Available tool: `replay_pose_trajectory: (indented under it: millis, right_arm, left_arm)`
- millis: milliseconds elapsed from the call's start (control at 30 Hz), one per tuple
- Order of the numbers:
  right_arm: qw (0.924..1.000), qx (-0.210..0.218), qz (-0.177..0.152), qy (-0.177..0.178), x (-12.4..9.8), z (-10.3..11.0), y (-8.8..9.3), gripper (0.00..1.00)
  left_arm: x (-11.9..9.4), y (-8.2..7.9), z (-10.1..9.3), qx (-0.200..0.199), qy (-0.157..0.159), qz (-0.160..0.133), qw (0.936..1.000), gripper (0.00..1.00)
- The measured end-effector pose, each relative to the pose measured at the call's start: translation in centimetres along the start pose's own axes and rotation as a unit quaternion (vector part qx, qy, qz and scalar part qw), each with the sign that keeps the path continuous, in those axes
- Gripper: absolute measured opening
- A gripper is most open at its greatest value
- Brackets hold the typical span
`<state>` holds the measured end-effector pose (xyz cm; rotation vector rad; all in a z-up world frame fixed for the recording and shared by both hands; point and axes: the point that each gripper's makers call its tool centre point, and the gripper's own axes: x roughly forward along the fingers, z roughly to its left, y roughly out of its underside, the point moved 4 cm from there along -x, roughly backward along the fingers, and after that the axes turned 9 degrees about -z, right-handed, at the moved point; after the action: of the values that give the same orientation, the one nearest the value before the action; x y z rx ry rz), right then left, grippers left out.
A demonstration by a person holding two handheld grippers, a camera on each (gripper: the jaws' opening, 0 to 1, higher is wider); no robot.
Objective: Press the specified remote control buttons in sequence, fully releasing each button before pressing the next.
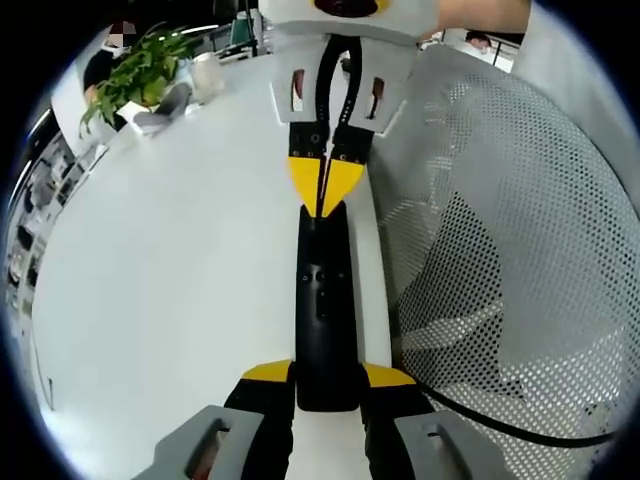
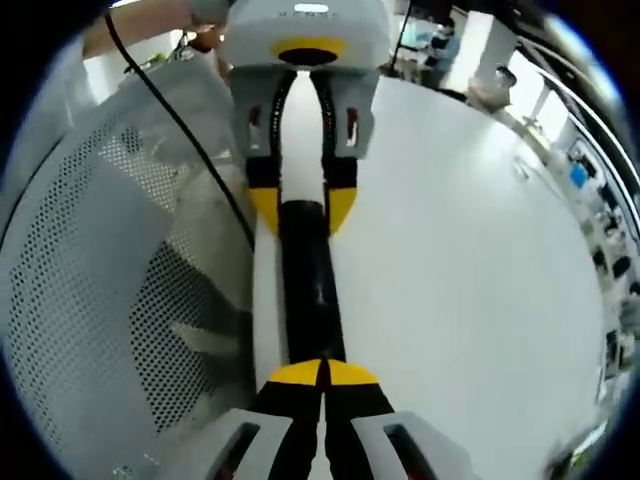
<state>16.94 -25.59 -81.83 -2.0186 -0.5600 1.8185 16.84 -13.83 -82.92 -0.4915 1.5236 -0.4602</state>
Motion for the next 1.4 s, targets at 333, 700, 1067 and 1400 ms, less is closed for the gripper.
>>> replay_pose_trajectory:
  millis: [333, 700, 1067, 1400]
  right_arm:
    - [0.9988, 0.024, 0.022, -0.037, 0.12, -0.61, -0.13, 0.0]
    - [0.9962, 0.049, 0.037, -0.061, 0.16, -0.71, -0.21, 0.0]
    - [0.9931, 0.108, -0.046, 0.001, -0.1, -0.43, 0.25, 0.0]
    - [0.9902, 0.118, -0.073, 0.011, -0.12, -0.28, 0.26, 0.0]
  left_arm:
    - [0.0, -0.02, 0.01, 0.002, 0.001, -0.002, 1.0, 0.25]
    - [-0.01, -0.04, 0.05, -0.003, 0.001, 0.0, 1.0, 0.24]
    - [0.04, -0.12, 0.02, -0.003, -0.001, 0.002, 1.0, 0.24]
    - [0.05, -0.05, 0.02, -0.002, -0.003, -0.001, 1.0, 0.24]
